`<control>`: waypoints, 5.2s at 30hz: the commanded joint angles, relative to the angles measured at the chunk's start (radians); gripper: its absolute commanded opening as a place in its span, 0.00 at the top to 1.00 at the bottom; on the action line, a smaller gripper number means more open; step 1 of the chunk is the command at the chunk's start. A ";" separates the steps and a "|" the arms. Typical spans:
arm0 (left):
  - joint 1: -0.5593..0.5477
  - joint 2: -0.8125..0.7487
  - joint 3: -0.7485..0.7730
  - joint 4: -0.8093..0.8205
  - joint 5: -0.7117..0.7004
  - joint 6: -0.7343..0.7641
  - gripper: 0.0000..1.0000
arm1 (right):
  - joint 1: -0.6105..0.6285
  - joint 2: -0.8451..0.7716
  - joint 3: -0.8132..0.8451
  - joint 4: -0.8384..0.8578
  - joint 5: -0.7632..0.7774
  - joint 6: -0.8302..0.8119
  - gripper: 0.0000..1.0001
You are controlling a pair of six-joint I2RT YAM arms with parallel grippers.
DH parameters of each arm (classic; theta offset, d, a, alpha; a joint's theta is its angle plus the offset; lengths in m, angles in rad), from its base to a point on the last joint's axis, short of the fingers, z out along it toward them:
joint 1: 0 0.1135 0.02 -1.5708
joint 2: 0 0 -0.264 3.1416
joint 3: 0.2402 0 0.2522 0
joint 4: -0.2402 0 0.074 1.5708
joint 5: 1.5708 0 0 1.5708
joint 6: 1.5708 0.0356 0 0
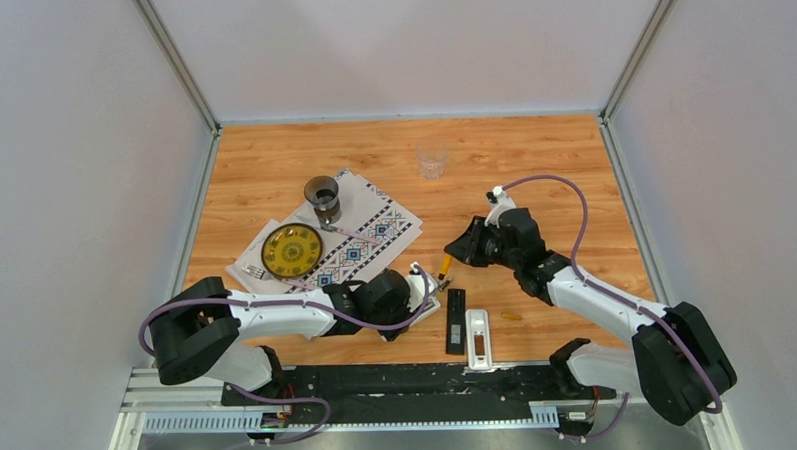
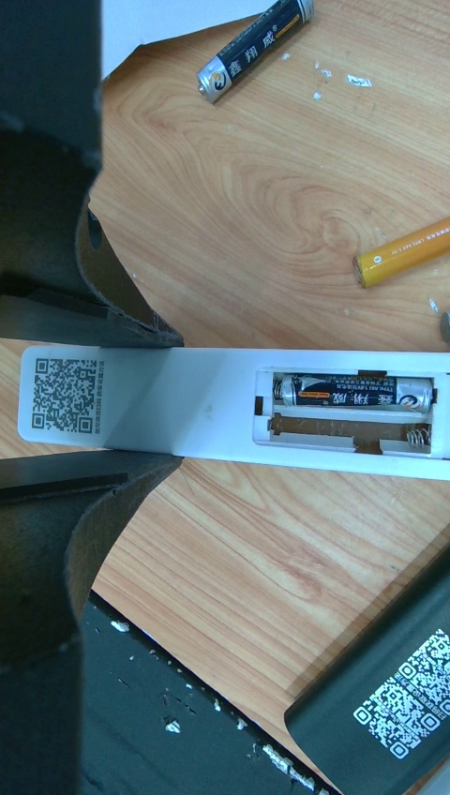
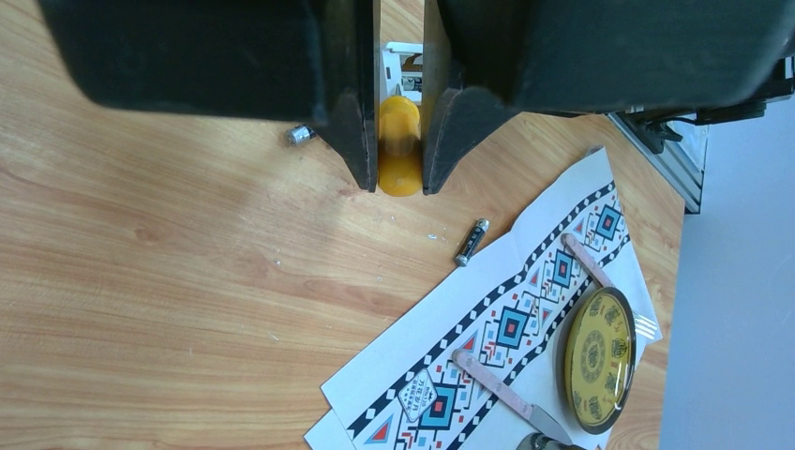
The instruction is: Unload the batteries from the remote control
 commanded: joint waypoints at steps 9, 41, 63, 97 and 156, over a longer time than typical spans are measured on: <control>-0.001 0.007 -0.020 -0.029 0.020 -0.015 1.00 | 0.021 0.020 -0.013 0.059 0.016 0.009 1.00; 0.001 0.017 -0.019 -0.032 0.026 -0.016 1.00 | 0.050 -0.124 -0.180 0.196 0.072 0.022 1.00; 0.001 0.033 -0.010 -0.033 0.026 -0.015 1.00 | 0.052 -0.159 -0.194 0.209 0.114 0.026 1.00; 0.001 0.048 -0.005 -0.033 0.026 -0.016 1.00 | 0.124 0.011 -0.252 0.419 0.051 0.207 1.00; -0.001 0.048 -0.003 -0.032 0.026 -0.021 1.00 | 0.573 0.063 -0.035 0.041 0.747 -0.130 1.00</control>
